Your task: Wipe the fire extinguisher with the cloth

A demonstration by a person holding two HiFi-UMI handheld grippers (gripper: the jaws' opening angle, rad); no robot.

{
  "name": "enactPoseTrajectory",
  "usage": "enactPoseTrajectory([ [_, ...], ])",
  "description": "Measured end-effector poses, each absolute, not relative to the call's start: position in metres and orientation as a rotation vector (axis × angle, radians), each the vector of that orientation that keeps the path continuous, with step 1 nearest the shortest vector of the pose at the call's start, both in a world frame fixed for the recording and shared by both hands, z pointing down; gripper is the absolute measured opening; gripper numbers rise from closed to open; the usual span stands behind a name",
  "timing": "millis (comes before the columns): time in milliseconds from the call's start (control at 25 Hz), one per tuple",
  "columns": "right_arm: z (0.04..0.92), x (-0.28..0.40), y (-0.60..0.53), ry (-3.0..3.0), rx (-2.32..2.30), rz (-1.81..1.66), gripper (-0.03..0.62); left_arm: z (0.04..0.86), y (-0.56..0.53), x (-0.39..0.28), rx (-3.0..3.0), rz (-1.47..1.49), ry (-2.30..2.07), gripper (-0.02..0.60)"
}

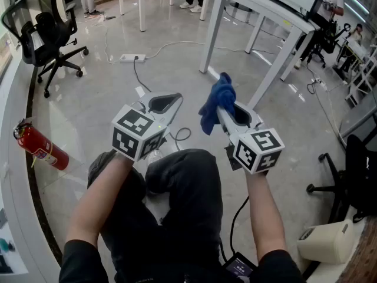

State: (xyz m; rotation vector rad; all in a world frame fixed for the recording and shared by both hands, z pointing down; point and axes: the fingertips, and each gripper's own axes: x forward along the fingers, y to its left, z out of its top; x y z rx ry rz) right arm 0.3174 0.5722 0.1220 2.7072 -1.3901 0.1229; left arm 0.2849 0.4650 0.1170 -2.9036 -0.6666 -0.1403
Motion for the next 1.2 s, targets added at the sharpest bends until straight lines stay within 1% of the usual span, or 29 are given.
enactPoseTrajectory([
  [760,0.114,0.32,0.565,-1.402,2.709,0.094,0.092,0.121,0.46,0.285,-2.927,-0.153,-0.663,0.008],
  [920,0.108,0.318,0.545,-1.46,2.675,0.074,0.092,0.119,0.438,0.279,-2.934,-0.155,-0.591,0.007],
  [1200,0.1,0.303,0.477,-1.646,2.557,0.036,0.092,0.108,0.373,0.251,-2.958,-0.146,-0.387,0.008],
])
